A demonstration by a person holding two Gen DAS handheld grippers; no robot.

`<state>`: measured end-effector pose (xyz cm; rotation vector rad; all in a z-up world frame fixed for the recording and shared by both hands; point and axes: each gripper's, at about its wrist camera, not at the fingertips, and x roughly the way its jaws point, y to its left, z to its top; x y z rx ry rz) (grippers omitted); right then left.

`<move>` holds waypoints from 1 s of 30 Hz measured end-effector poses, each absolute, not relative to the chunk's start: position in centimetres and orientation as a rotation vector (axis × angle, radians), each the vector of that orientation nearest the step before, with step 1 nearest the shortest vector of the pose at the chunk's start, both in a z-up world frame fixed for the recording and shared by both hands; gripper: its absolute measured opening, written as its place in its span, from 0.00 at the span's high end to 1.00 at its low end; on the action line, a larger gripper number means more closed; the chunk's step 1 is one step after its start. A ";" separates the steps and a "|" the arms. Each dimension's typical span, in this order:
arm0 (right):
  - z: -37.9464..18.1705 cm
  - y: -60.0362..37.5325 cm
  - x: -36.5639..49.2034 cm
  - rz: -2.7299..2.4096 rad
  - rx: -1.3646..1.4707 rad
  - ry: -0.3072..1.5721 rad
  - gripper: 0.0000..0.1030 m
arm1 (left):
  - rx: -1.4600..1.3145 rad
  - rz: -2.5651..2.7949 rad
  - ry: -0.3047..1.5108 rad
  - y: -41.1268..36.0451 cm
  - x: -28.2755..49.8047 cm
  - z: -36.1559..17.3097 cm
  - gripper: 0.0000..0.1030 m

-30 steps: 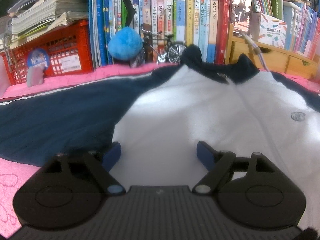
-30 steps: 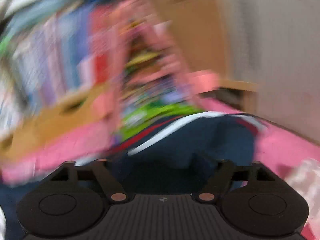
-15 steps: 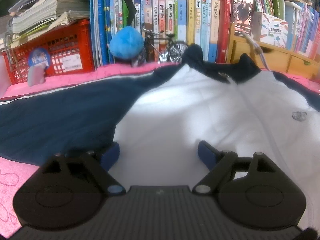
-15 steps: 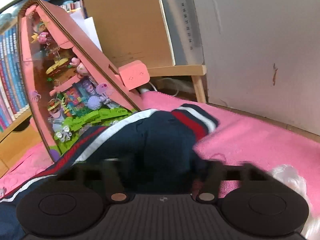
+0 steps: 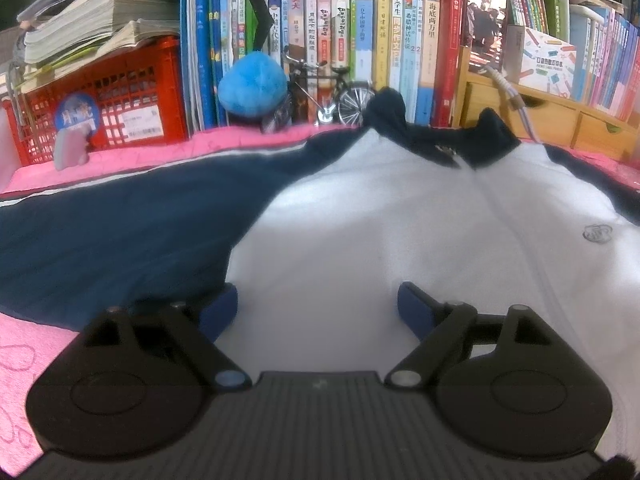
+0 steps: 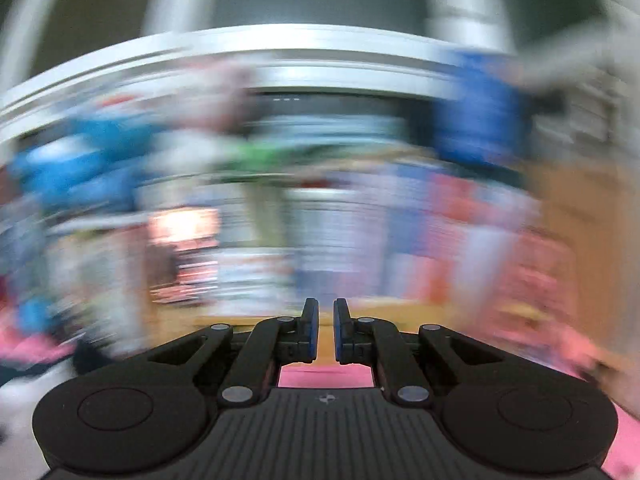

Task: Fold clothes
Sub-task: 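Carry the striped cuff with the right tool and lay it on the white body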

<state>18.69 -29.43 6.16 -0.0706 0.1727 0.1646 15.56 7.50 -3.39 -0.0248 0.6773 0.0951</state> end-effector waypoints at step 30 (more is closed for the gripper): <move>-5.6 -46.8 15.4 -0.439 0.614 0.478 0.16 | -0.023 0.089 0.687 7.4 15.6 -3.5 0.09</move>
